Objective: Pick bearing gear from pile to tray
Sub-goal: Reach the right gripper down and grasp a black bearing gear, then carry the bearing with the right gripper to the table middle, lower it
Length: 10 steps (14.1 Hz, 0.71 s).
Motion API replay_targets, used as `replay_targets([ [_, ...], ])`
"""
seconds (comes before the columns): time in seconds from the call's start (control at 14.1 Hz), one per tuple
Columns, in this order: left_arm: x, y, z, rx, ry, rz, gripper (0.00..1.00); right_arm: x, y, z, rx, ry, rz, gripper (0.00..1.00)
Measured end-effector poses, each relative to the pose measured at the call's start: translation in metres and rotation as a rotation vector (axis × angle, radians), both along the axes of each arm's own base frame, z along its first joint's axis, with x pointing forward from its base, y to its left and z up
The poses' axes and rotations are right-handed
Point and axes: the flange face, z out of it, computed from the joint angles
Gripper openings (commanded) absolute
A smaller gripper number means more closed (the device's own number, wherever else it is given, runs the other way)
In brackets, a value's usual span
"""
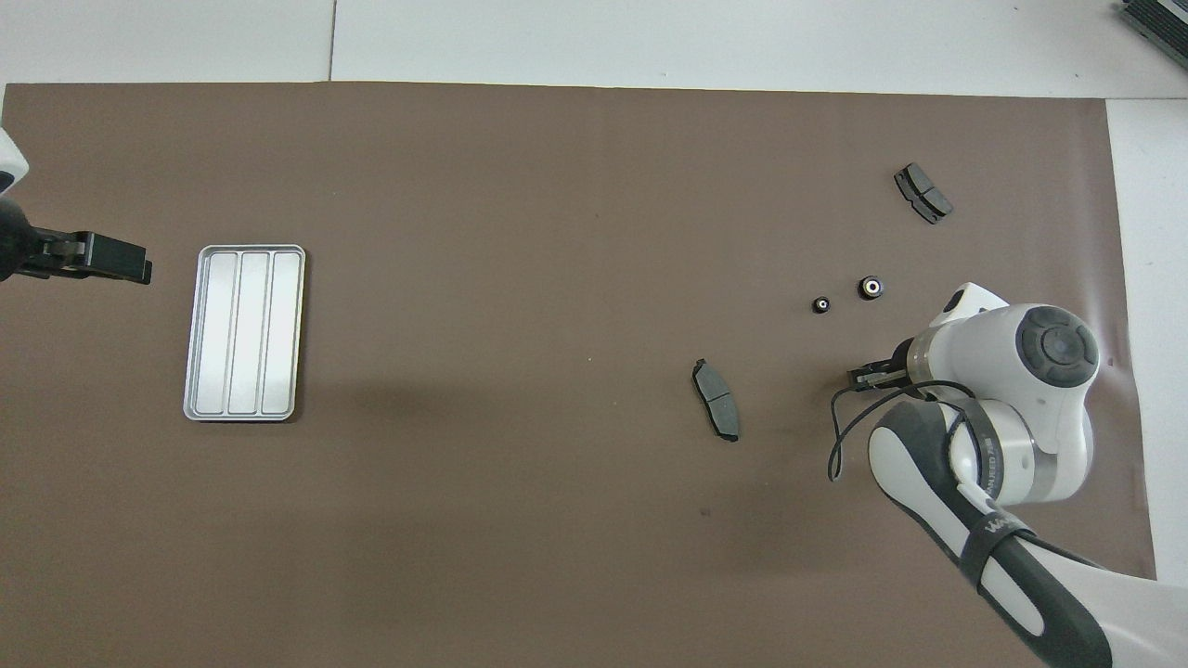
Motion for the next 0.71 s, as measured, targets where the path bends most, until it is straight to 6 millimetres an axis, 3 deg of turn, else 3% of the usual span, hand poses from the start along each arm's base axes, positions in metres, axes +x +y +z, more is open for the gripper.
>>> replay_targets([
  [0.28, 0.0000, 0.0000, 0.0000, 0.000, 0.000, 0.000, 1.00, -0.0019, -0.0001, 0.0000, -0.001, 0.020, 0.000, 0.53],
  [0.5, 0.0000, 0.0000, 0.0000, 0.000, 0.000, 0.000, 1.00, -0.0017, 0.0002, 0.0006, -0.001, 0.019, 0.000, 0.18],
  [0.57, 0.0000, 0.0000, 0.0000, 0.000, 0.000, 0.000, 1.00, -0.0019, 0.0011, 0.0018, -0.001, 0.020, 0.001, 0.01],
  [0.71, 0.0000, 0.0000, 0.0000, 0.000, 0.000, 0.000, 1.00, -0.0022, 0.0014, 0.0022, -0.001, 0.022, 0.002, 0.00],
])
